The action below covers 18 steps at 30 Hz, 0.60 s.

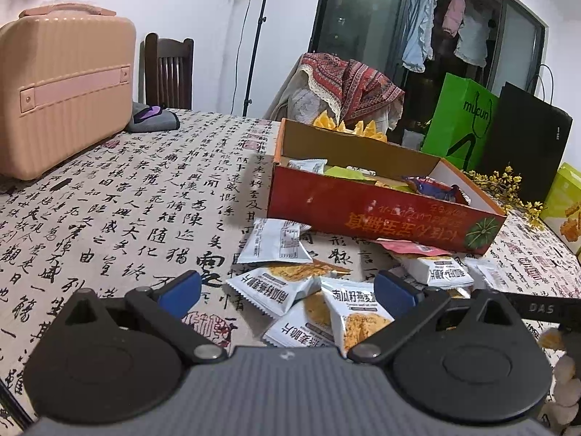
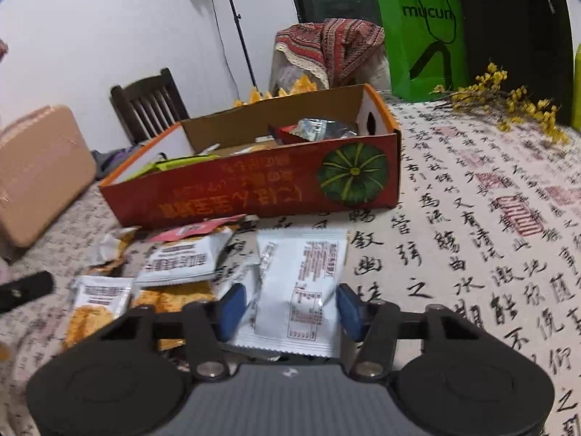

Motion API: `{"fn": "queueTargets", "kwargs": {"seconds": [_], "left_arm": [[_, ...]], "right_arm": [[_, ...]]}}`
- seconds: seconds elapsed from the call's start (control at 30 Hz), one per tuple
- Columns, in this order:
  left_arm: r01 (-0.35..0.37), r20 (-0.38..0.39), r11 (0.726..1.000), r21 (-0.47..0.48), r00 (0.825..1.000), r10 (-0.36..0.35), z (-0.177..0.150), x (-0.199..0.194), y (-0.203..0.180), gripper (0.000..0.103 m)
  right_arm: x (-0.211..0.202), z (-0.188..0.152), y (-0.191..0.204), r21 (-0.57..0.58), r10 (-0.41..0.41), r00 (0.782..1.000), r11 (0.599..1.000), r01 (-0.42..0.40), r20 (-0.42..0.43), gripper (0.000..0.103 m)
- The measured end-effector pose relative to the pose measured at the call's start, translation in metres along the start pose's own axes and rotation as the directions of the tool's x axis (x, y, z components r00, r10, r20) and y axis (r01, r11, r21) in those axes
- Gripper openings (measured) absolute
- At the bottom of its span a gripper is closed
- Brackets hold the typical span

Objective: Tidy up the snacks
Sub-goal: 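Move both grippers back to the pile and grasp a white packet with the right, then lift the white packet with the right gripper while the left grasps a pumpkin-seed crisp packet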

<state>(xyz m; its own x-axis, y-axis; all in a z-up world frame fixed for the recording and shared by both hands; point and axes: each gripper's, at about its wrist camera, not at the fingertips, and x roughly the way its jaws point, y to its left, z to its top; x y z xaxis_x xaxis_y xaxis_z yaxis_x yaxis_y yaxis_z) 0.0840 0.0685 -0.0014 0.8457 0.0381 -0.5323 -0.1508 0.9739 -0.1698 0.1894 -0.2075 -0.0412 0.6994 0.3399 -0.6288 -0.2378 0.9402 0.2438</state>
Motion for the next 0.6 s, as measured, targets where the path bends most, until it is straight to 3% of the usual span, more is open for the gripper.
{"fn": "queueTargets", "kwargs": {"seconds": [0.13,0.3,0.53,0.6], "left_arm": [[0.005,-0.012,1.000,0.019,1.000,-0.005,-0.002,0.002,-0.007,0.103],[0.006,-0.041,0.997,0.076,0.999,-0.003,-0.009,0.009,-0.029,0.103],[-0.101,-0.026,0.972,0.212,0.994,0.109,-0.028,0.022,-0.067,0.102],[-0.119,-0.026,0.965,0.233,0.991,0.128,-0.031,0.025,-0.074,0.090]], "right_arm": [[-0.012,-0.003,-0.002,-0.005,-0.021,0.999,1.000,0.021,0.046,0.047],[-0.027,-0.007,-0.005,-0.013,-0.034,0.995,0.999,0.035,0.097,0.046],[-0.038,-0.017,-0.009,-0.021,-0.021,0.993,1.000,0.024,0.119,0.047],[-0.041,-0.020,-0.010,-0.023,-0.014,0.992,1.000,0.017,0.123,0.047]]}}
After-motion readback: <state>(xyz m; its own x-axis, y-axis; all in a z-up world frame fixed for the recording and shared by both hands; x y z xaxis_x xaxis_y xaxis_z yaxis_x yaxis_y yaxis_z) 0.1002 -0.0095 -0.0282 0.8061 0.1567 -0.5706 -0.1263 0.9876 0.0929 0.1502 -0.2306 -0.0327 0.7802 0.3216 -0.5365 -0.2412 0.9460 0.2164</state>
